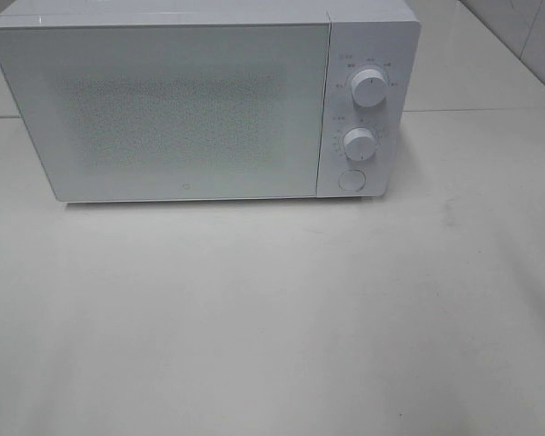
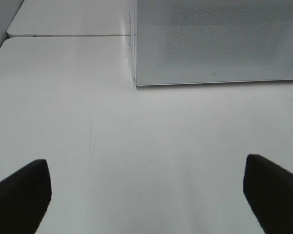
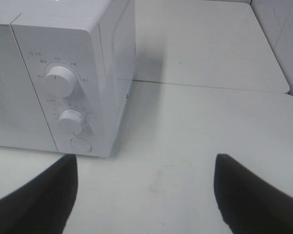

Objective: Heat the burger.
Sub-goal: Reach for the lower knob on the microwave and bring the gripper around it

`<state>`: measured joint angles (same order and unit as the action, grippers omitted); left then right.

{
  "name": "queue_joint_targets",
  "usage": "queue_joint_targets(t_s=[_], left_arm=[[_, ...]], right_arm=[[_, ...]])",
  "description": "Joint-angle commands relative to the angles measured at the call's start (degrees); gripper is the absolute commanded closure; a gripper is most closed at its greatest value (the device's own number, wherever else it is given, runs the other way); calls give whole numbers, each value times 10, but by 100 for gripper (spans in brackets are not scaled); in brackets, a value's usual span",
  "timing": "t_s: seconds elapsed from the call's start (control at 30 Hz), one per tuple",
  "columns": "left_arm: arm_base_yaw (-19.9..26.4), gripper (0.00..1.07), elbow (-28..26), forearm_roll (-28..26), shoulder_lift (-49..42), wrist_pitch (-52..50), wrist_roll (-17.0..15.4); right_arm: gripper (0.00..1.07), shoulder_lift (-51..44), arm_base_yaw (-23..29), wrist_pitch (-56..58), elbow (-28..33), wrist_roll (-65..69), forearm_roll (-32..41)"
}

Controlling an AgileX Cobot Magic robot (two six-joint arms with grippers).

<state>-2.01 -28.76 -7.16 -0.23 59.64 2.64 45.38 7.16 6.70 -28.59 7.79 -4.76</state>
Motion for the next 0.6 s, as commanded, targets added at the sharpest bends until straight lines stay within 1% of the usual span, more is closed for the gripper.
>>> queue_joint_targets(t_s=[0.03,0.17,0.23,0.27,0.33,0.37,0.4,0.43,0.5,0.53,0.57,0.6], left_arm=[[2,6,1,-2,-13,-2,1],[2,6,1,-2,-13,-2,1],[2,6,1,-2,-13,-2,1],[2,6,1,-2,-13,-2,1],[2,6,1,-2,-13,-2,1],[2,6,1,-2,-13,-2,1],[2,6,1,-2,-13,-2,1],[2,6,1,-2,-13,-2,1],[2,6,1,-2,-13,-2,1],[2,6,1,-2,-13,-2,1],[2,6,1,-2,-13,-2,1],[2,6,1,-2,-13,-2,1]], right_arm=[[33,33,-2,-63,1,7,1],[33,66,-2,-103,1,7,0],[33,101,-2,-143,1,7,-2],[33,101,-2,-143,1,7,-2],[33,140,-2,-199,8,7,0],[33,140,-2,-199,8,7,0],[33,163,-2,-250,15,5,1],[33,188,-2,-288,21,-8,15],[33,197,-2,-299,23,-17,23],[33,216,-2,-327,30,-41,48],[33,216,-2,-327,30,-41,48],[33,226,-2,-343,34,-54,62]])
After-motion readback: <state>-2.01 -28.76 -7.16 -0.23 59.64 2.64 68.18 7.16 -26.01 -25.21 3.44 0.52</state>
